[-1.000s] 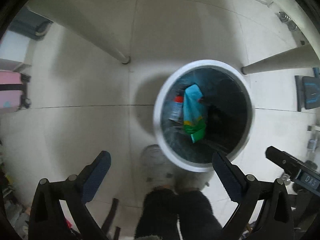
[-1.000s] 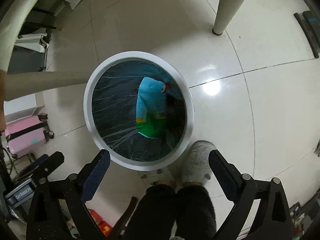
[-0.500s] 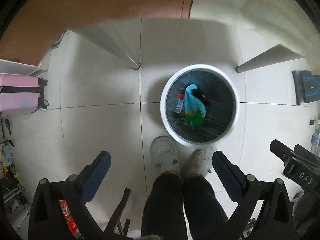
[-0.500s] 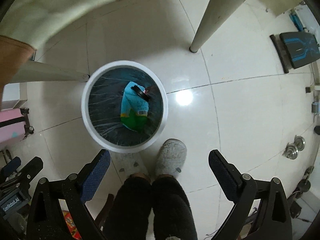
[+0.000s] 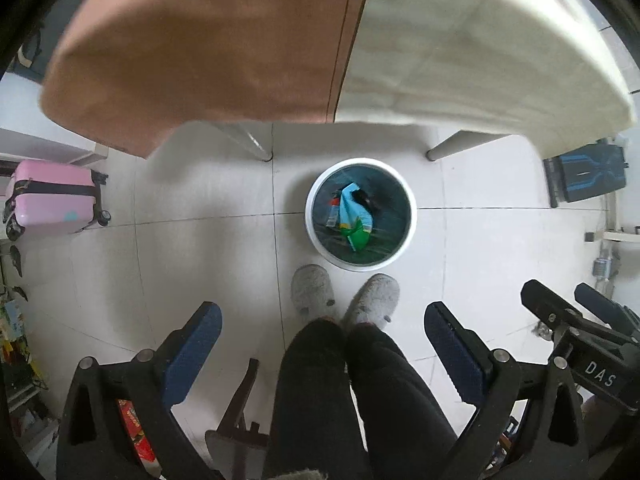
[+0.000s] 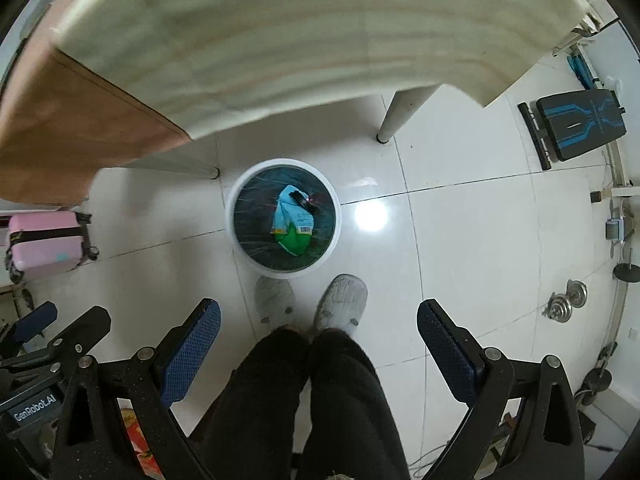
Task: Collect trash
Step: 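Move both tools back up toward the table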
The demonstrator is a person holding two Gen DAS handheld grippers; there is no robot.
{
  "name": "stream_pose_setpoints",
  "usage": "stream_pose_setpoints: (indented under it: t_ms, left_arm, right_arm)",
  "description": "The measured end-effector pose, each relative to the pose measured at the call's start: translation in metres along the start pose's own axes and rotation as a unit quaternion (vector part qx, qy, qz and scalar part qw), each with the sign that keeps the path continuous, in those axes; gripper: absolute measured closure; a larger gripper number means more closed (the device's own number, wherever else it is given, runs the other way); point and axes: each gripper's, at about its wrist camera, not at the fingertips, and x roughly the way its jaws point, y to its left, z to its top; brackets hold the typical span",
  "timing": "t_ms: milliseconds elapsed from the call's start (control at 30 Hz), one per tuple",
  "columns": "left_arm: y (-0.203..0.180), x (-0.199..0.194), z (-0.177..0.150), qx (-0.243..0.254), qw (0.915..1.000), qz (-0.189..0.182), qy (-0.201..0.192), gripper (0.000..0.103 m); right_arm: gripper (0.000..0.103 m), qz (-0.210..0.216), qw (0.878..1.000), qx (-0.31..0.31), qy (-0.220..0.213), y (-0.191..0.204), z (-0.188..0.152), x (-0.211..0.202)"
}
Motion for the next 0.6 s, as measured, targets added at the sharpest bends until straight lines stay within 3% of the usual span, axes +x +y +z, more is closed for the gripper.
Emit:
stream_pose_setpoints:
  t_ms: [200, 367, 467, 600]
  left_arm:
    - [0.001, -0.071, 0.008, 0.011, 0.9992, -0.013, -0.038, 0.0]
    - [0.002, -0.129, 0.036, 0.013, 0.9939, -0.011, -0.109, 0.0]
    - [-0.004, -0.158, 0.068, 0.015, 0.9886, -0.002, -0.15, 0.0]
    - [-0.019, -0.183, 0.122, 0.008, 0.9825, 0.017, -0.185, 0.0]
  right_arm:
    - [0.003, 0.021, 0.999, 0.018, -0.029, 0.003, -0.001, -0.09]
    - [0.003, 0.073, 0.994, 0.051, -0.064, -0.003, 0.018, -0.152]
    - [0.003, 0.097, 0.988, 0.069, -0.094, -0.014, 0.049, -0.189]
    - [0.003, 0.099, 0.984, 0.085, -0.122, -0.036, 0.106, -0.216]
